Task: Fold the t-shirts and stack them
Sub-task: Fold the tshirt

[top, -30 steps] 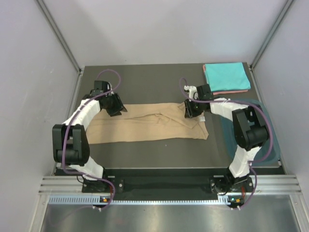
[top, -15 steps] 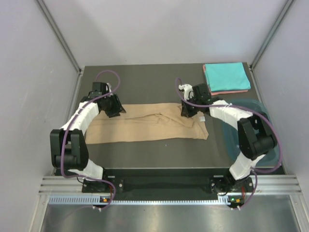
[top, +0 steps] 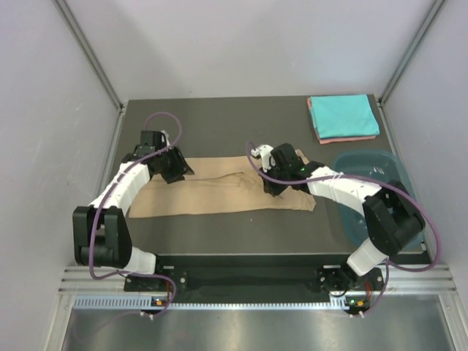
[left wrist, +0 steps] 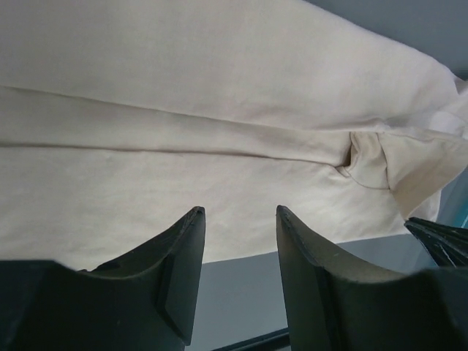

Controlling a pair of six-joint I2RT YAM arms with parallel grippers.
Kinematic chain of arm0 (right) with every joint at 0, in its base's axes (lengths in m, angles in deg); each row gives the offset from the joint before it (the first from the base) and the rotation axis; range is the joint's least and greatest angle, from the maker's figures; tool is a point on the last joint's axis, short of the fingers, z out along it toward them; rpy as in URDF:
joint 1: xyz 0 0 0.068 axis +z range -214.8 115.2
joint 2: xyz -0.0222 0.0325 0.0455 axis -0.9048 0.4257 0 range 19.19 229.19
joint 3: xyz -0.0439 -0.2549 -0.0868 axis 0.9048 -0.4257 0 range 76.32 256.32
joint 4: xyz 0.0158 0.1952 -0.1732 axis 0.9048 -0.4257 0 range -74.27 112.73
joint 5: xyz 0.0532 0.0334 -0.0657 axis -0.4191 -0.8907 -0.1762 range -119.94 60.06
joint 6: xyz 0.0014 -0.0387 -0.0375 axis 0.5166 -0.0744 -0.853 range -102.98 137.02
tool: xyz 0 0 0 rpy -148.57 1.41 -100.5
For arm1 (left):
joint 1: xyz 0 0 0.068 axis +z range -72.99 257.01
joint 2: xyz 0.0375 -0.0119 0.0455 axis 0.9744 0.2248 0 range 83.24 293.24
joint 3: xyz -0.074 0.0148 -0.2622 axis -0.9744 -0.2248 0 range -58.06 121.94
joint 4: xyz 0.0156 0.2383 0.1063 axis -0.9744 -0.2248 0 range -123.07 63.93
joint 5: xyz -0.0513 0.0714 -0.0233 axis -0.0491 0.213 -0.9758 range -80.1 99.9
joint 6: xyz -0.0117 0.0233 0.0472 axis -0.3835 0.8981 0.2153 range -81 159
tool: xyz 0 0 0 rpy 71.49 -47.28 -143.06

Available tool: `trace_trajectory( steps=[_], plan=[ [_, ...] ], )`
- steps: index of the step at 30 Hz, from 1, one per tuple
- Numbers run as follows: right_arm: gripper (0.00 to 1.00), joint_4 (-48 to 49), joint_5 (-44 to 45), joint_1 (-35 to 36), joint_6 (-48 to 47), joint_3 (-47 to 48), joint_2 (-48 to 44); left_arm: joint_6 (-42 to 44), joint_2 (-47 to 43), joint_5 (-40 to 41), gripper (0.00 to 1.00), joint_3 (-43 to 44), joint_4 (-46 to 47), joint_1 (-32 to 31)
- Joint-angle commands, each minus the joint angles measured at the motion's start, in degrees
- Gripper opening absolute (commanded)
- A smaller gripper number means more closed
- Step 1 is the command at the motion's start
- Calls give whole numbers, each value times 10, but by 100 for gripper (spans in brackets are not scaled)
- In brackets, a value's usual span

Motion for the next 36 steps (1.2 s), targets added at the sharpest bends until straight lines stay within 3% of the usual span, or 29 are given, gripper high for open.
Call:
trace_trajectory(
  steps=[1, 10, 17, 29, 36],
  plan=[
    [0, 14, 47, 30, 11, 6, -32, -37, -25, -29, 49, -27, 48, -20],
    [0, 15, 90, 73, 5, -11, -52, -126, -25, -66, 50, -79, 165, -74],
    [0, 36, 73, 88, -3, -38, -57, -223, -11, -48, 54, -93, 264, -147],
    [0, 39, 56, 129, -18, -37, -37, -227, 104, 5, 58, -9, 289, -236],
    [0, 14, 59, 143, -13, -22, -37, -227, 137, 21, 59, 2, 286, -255]
  ],
)
